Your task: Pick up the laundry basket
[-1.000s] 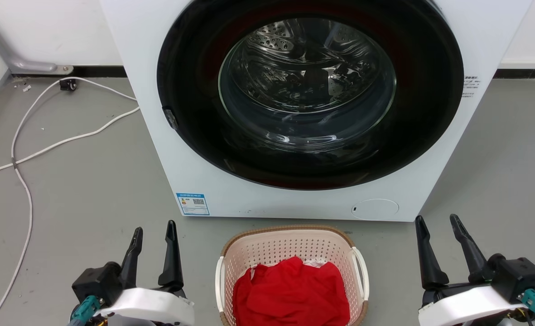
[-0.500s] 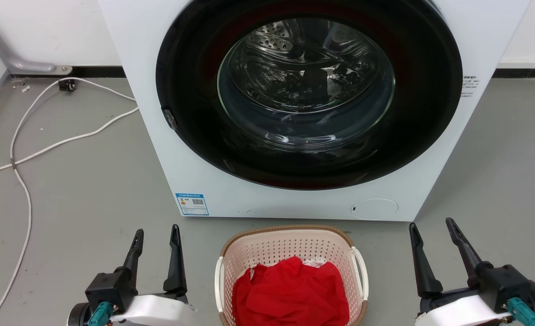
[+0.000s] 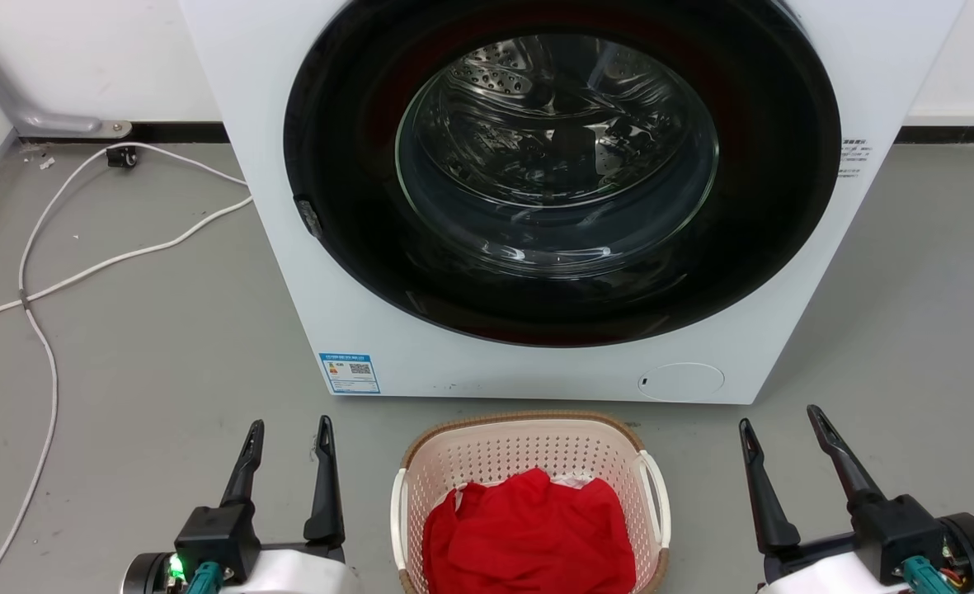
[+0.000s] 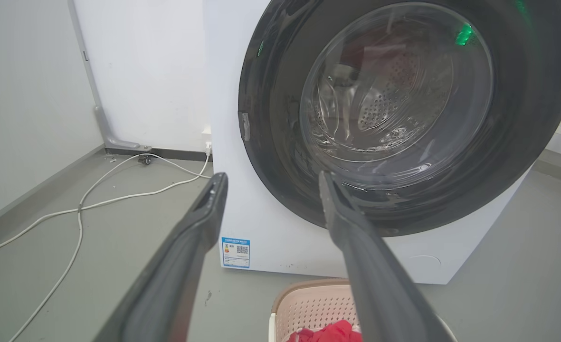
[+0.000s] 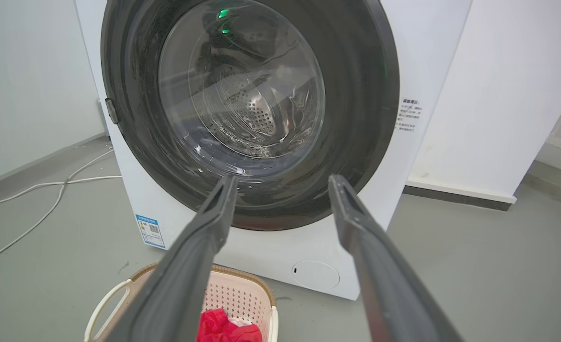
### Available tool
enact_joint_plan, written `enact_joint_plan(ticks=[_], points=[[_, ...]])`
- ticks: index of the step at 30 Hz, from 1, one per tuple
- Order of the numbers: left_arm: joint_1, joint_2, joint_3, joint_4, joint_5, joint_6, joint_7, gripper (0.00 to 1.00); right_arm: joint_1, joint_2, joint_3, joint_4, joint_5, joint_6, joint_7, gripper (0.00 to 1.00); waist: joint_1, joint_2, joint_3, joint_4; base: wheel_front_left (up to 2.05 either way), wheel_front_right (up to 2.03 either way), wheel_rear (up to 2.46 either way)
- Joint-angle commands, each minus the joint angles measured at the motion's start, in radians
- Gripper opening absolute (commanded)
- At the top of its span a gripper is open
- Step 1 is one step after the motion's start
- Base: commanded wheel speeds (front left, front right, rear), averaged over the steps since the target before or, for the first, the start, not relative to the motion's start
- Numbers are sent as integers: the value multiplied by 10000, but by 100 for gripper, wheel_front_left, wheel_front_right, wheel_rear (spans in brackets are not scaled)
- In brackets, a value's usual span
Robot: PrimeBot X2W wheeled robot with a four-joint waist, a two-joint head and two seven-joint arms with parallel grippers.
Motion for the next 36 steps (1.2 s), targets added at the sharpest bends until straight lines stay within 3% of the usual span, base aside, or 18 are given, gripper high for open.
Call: enact_joint_plan(ticks=[1, 36], points=[[99, 2, -23, -39, 219, 56, -73, 100, 74, 36, 9, 4, -214, -3, -78, 100, 0, -1, -1, 5, 0, 0, 0], [-209, 3, -19, 356, 322, -24, -95, 100, -215, 37, -32, 281, -143, -3, -93, 100, 0, -1, 284, 89, 0, 0, 0]])
